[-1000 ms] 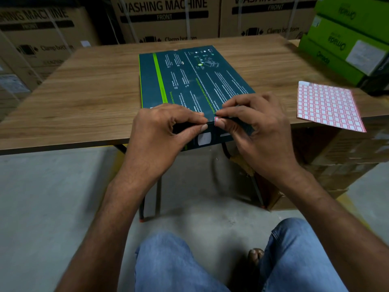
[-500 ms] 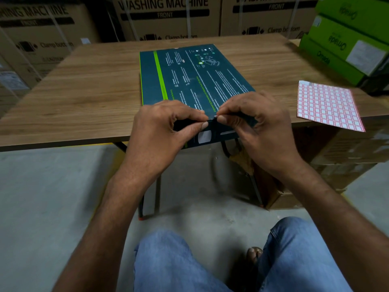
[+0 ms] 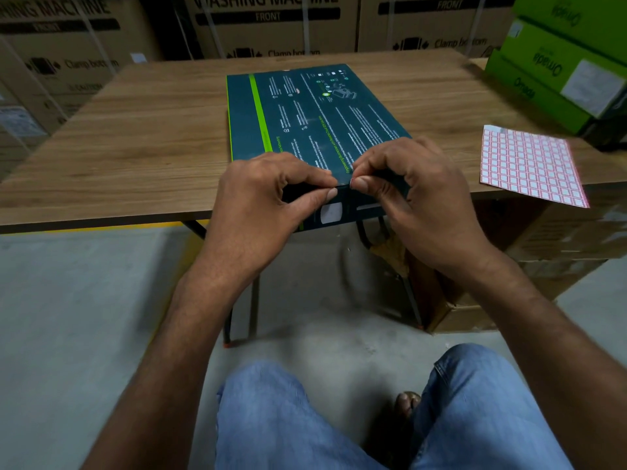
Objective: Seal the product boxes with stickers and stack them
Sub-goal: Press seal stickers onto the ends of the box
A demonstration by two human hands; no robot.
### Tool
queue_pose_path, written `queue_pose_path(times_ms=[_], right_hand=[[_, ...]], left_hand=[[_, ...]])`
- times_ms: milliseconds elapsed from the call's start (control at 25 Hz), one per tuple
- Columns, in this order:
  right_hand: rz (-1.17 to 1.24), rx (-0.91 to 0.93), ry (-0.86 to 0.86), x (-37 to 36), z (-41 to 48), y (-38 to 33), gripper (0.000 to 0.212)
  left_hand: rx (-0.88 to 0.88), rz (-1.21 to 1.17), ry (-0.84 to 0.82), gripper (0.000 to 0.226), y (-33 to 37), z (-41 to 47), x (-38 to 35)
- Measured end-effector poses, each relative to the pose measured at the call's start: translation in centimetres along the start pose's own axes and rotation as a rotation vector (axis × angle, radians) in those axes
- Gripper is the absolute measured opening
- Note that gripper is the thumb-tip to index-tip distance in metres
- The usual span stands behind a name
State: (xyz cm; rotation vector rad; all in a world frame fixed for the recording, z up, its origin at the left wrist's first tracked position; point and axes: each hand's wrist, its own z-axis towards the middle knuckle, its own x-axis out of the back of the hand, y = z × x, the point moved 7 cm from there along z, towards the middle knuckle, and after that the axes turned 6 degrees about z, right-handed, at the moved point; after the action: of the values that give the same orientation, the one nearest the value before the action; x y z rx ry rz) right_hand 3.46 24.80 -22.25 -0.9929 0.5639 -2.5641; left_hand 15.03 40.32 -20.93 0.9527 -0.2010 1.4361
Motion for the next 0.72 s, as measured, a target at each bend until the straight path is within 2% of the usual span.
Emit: queue_pose_path(times_ms=[720], right_hand=[[-0.072,0.042,0.028,0.1,0.24,-0.83,0.018]], left_hand=[[-0.002,0.006,0.017,0.014,0.07,0.0,0.02]])
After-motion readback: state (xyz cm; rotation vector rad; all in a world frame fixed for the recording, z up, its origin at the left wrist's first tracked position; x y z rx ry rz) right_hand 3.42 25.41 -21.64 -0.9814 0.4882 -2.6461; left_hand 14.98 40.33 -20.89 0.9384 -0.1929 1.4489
